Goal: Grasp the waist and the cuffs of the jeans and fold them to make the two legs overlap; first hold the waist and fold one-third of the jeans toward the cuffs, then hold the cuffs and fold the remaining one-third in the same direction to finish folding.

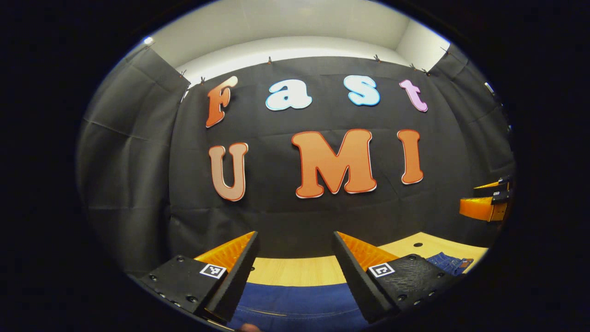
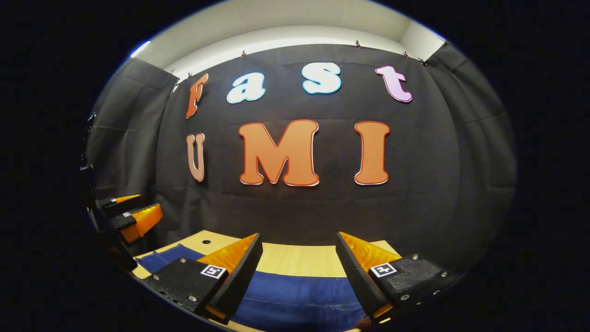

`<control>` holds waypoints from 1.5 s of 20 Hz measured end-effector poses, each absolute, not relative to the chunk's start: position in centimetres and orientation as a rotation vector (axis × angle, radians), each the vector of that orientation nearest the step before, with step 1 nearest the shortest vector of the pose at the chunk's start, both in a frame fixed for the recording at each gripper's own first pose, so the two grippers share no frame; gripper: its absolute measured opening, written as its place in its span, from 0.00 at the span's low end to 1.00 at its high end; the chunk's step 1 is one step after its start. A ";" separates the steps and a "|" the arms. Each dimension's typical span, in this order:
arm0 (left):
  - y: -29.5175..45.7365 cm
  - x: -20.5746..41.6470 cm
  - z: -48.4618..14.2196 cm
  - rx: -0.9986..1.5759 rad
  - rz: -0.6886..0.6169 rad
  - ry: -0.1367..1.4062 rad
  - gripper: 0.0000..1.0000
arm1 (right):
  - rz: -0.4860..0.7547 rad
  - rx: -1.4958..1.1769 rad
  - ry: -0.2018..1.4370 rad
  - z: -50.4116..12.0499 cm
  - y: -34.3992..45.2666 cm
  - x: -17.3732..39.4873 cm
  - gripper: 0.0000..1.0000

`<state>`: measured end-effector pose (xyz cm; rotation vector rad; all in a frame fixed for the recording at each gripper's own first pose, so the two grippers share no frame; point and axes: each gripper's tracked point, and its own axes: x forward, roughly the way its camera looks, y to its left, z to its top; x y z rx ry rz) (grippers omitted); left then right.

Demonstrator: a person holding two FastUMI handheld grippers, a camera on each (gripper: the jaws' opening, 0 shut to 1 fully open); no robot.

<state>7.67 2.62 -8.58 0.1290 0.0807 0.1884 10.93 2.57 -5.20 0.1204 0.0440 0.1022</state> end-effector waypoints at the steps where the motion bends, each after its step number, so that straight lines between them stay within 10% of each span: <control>1: 3.8 7.4 -9.9 0.141 0.202 0.139 0.96 | 0.093 0.109 0.089 -6.6 2.5 11.0 0.98; 30: 28.0 -3.6 -35.7 -0.668 0.645 0.801 0.97 | -0.209 0.486 0.874 -31.6 -6.6 7.8 0.98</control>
